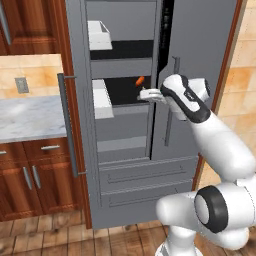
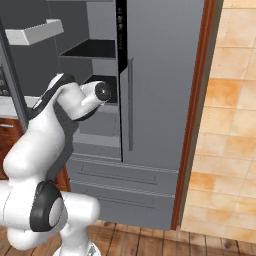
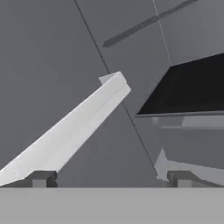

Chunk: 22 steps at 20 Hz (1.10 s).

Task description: Take the lemon wedge from the fridge and place it on the plate with fish on the dining counter.

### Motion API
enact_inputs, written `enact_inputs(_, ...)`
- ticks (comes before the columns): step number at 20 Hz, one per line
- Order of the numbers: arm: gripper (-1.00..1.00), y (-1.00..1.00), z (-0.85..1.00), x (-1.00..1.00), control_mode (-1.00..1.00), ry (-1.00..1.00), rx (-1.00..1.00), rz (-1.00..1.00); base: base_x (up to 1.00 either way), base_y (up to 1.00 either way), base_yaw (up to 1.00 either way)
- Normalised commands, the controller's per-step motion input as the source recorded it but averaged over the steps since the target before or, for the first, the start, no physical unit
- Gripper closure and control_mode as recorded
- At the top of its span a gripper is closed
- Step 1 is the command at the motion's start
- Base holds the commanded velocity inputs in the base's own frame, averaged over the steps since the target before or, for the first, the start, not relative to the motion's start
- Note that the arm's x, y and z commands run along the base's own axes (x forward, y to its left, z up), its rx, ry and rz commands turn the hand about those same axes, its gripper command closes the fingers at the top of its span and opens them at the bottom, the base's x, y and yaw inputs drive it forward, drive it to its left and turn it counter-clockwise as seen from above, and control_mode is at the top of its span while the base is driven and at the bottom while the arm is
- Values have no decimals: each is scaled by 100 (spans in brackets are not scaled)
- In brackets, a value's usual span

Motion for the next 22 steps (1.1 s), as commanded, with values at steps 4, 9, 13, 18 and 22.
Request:
enact_inputs(4,-100,-95,0,-36,-100,-1,-44,-47,0,0,0)
enact_inputs(9,-100,-95,0,-20,-100,4,-37,-41,0,0,0)
enact_inputs(13,-100,-13,0,-2,-100,2,-7,-12,0,0,0)
enact_inputs(18,-100,-62,-2,22,-100,9,-10,-17,0,0,0)
enact_inputs(22,-100,-31,0,29,-100,5,-12,-11,0,0,0)
